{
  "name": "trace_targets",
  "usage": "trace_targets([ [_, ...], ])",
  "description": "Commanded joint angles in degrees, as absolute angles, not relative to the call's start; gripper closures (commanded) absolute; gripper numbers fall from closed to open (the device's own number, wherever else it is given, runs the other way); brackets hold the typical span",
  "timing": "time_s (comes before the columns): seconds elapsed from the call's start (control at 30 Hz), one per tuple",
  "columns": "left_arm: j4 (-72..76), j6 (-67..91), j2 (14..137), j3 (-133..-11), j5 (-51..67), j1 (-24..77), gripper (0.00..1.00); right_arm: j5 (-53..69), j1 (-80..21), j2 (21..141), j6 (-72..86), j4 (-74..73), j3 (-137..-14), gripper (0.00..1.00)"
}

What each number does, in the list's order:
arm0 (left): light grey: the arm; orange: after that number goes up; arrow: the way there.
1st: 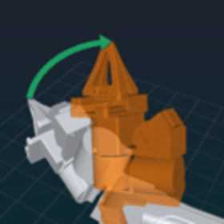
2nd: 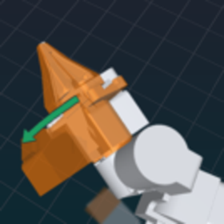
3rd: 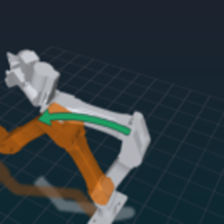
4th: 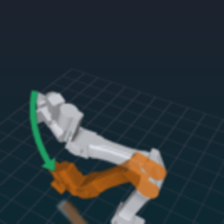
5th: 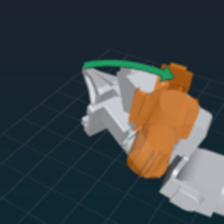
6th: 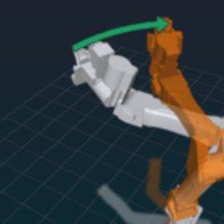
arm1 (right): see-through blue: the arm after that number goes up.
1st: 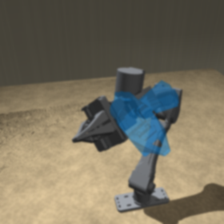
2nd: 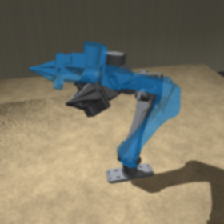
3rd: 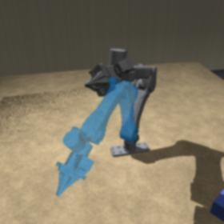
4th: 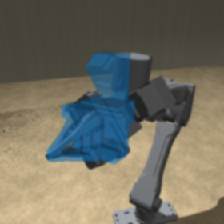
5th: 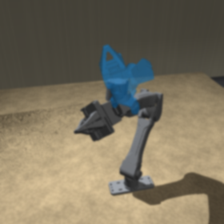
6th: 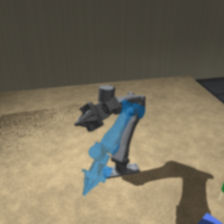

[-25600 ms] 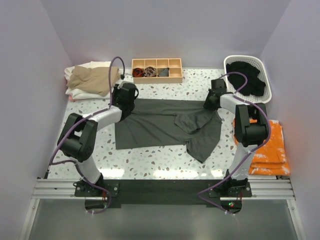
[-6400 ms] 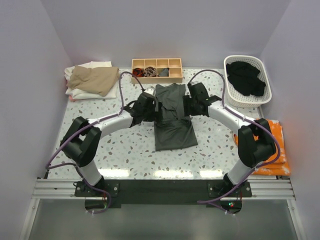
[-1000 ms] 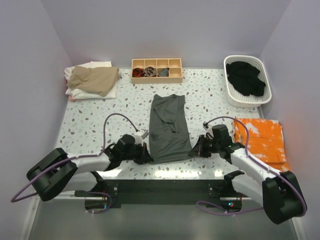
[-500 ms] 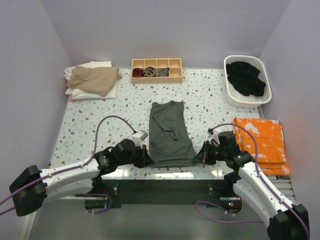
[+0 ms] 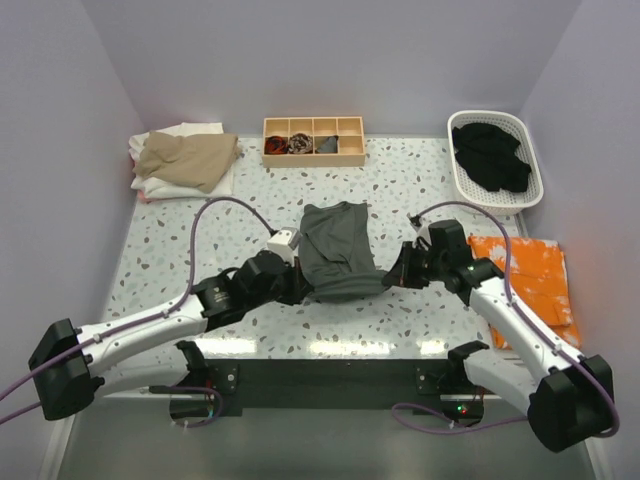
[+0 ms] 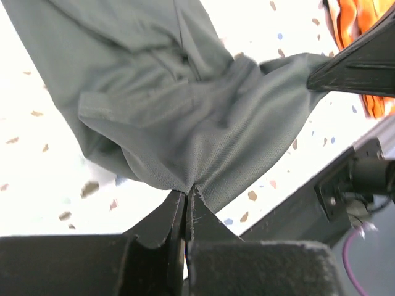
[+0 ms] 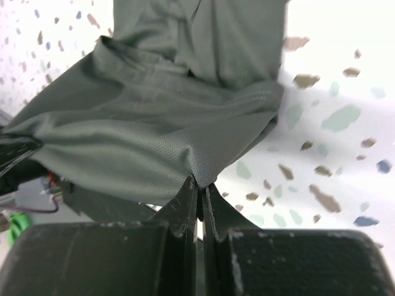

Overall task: Fold and stack the t-shirts
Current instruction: Fold the long partially folded tshirt into a neat square

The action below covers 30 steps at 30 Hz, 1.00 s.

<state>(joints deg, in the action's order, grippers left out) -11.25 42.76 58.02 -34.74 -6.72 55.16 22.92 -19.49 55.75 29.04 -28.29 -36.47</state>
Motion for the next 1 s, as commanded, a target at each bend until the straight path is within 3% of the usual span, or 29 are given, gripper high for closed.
trace_targets([
  [0.0, -12.0, 37.3, 61.9, -42.3, -13.4, 54.7, 1.0, 18.6, -19.3, 60.9, 25.1, -25.1, -42.5, 1.0],
  [0.37, -4.8, 28.9, 72.1, -48.2, -5.2, 39.9, 1.0, 17.0, -19.2, 78.7, 22.4, -20.9, -55.4, 1.0],
  [0.97, 5.4, 25.1, 103.2, -68.2, 9.6, 25.4, 1.0, 15.3, -16.8, 107.1, 19.9, -21.4, -83.0, 1.0],
])
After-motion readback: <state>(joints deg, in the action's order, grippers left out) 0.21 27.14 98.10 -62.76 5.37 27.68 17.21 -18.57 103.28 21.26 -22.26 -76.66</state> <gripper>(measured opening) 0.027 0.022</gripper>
